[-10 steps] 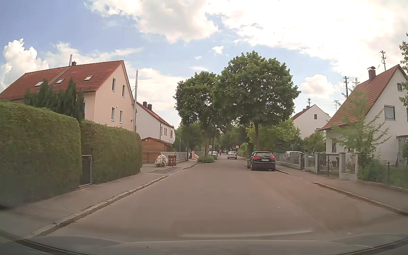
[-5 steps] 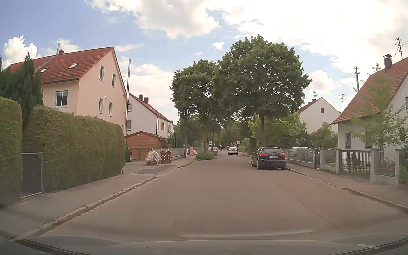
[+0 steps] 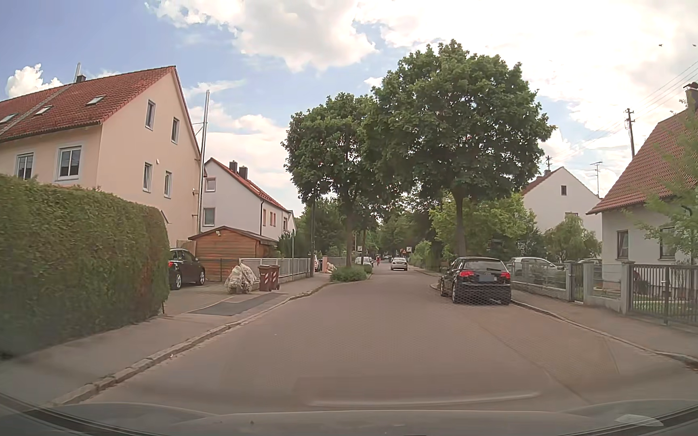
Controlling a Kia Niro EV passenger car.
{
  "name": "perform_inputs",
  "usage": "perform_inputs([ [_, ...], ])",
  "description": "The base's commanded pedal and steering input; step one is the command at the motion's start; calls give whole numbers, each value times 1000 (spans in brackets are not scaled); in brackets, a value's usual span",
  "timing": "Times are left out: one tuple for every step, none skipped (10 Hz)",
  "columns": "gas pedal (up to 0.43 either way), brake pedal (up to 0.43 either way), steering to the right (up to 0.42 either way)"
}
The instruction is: Follow the waypoints while adhering to traffic rules and regulations
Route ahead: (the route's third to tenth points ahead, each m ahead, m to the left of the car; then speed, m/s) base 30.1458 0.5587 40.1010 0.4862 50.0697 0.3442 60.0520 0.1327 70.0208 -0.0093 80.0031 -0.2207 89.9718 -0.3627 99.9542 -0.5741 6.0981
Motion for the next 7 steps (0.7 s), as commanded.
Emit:
perform_inputs([
  [8, 18, 10],
  [8, 18, 12],
  [8, 18, 13],
  [8, 18, 14],
  [8, 18, 14],
  [8, 18, 13],
  [8, 18, 14],
])
